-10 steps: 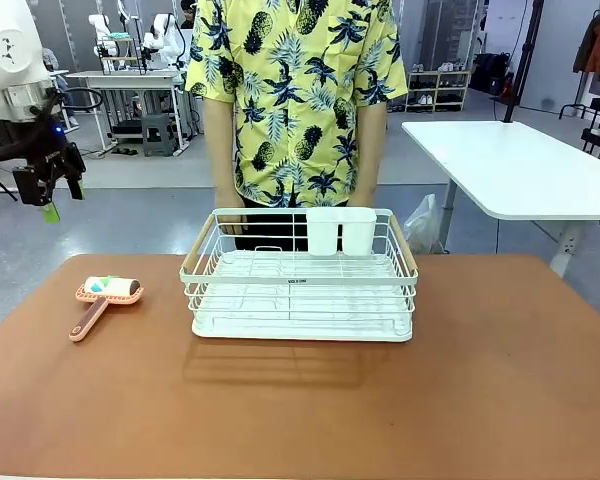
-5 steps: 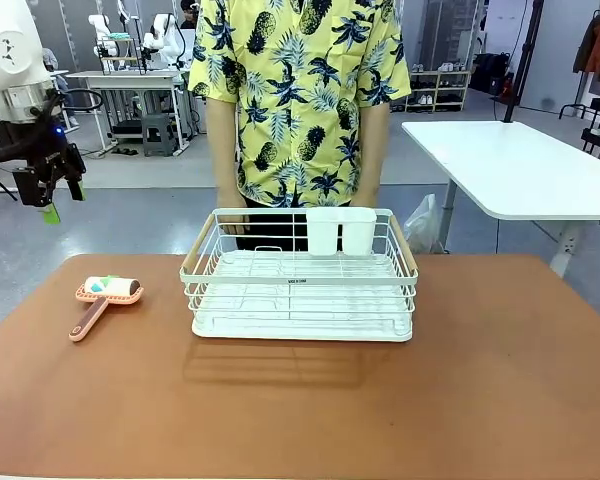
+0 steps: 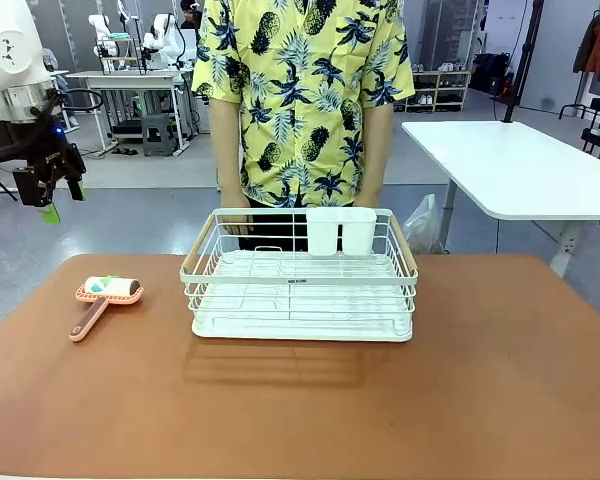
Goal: Clean the table.
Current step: Place the Lint Roller down when the Dish drying rack is positioned in the middle of the table.
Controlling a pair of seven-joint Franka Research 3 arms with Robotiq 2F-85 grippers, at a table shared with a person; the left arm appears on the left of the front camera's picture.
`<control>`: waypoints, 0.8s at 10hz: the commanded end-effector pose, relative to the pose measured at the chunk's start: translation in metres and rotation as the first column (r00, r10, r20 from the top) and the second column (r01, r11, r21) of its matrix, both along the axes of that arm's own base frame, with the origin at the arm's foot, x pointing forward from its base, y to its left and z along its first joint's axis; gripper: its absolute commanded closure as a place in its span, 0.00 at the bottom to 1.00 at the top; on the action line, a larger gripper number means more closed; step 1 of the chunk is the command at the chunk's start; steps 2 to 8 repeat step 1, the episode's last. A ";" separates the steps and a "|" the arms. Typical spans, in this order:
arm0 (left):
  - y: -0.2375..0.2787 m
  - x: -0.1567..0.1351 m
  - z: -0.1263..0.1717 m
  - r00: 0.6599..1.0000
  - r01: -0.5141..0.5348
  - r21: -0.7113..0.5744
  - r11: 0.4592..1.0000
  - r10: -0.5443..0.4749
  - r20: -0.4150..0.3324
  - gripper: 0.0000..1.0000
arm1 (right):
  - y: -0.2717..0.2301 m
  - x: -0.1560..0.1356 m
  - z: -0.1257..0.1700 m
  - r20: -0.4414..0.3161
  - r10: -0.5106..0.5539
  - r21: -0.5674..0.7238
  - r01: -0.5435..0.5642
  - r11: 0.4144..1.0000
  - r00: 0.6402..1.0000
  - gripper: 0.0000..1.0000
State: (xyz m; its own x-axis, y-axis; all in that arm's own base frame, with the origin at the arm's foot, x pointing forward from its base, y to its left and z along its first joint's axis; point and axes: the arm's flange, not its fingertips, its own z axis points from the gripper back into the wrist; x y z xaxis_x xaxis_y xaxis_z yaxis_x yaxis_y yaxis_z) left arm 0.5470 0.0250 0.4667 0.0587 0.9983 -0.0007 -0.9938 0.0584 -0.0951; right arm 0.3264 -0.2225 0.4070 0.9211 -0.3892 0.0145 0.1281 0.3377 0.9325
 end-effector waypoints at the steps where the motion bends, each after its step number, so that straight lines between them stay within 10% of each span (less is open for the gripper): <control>1: -0.001 -0.005 -0.001 1.000 -0.020 0.000 1.000 0.020 0.021 0.00 | 0.001 -0.002 0.004 0.000 -0.001 0.009 0.001 1.000 1.000 0.00; 8: -0.001 -0.005 -0.001 1.000 -0.020 0.000 1.000 0.020 0.021 0.00 | 0.001 -0.002 0.004 0.000 -0.001 0.009 0.001 1.000 1.000 0.00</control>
